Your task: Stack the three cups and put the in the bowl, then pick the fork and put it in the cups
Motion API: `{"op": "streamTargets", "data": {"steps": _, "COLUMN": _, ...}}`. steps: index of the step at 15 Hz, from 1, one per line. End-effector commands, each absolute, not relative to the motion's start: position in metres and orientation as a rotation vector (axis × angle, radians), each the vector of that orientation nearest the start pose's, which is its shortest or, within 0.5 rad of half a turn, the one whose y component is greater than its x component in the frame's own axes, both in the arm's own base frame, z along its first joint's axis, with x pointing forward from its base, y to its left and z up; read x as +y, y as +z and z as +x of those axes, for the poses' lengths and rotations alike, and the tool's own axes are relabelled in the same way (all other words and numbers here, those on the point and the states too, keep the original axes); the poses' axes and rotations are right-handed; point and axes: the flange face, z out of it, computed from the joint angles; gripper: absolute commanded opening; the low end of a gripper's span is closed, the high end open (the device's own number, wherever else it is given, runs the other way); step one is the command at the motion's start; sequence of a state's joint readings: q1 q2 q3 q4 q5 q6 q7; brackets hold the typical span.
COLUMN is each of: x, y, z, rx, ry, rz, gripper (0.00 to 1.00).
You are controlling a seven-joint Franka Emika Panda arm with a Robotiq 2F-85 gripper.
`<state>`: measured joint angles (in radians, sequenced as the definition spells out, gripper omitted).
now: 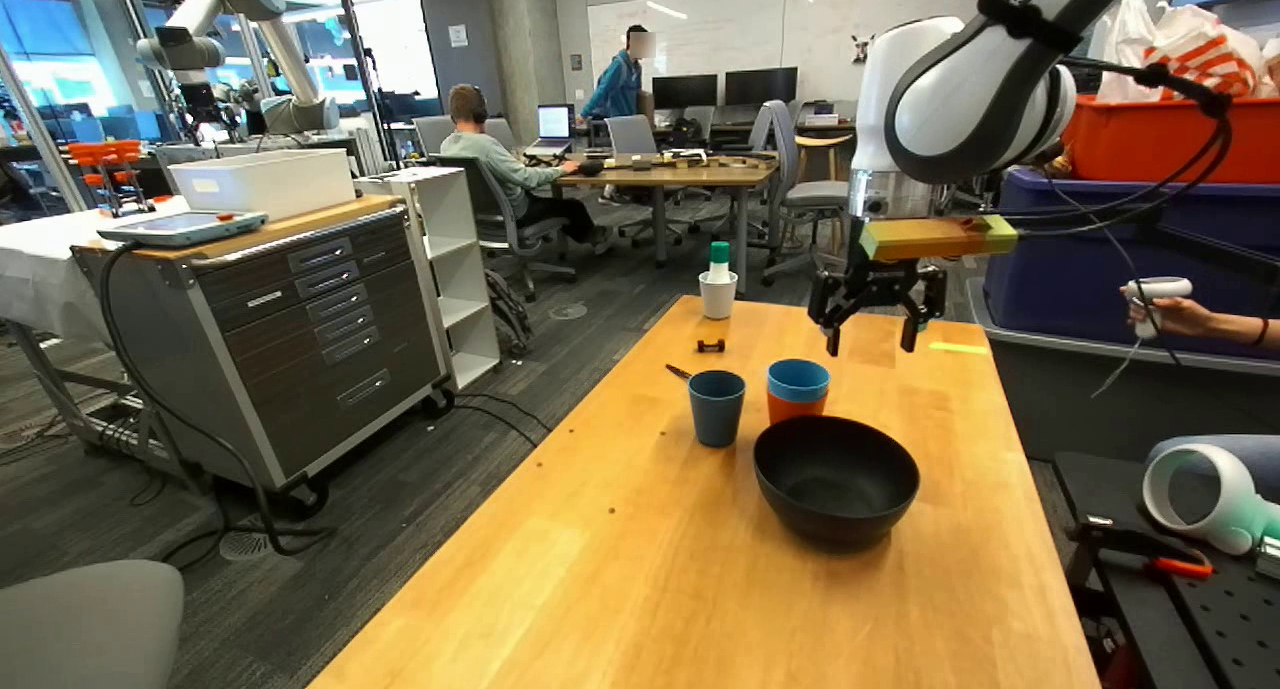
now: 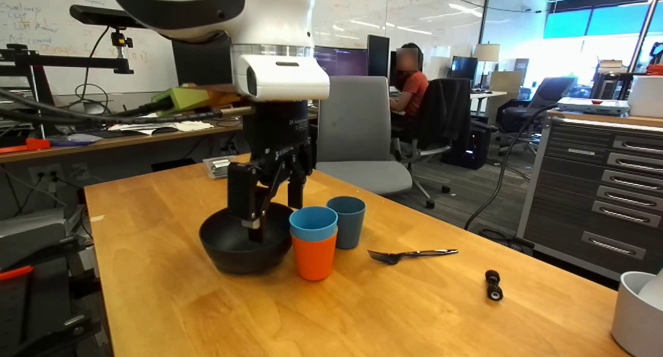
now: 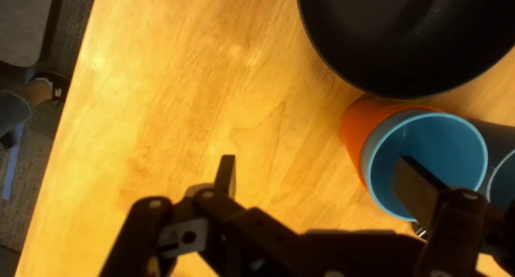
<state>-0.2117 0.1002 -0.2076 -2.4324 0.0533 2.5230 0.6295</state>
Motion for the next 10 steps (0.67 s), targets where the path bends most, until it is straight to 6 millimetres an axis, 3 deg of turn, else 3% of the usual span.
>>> {"op": "streamTargets", "data": {"steps": 1, "x": -0.201, "y": 0.256, "z": 0.451, "rx": 1.629, "ry": -0.043, "rz": -2.684, "gripper": 1.0}}
{"op": "streamTargets", "data": {"steps": 10, "x": -0.191, "y": 0.229, "z": 0.46, "rx": 1.594, "ry": -0.062, "rz": -2.714, "gripper": 1.0}}
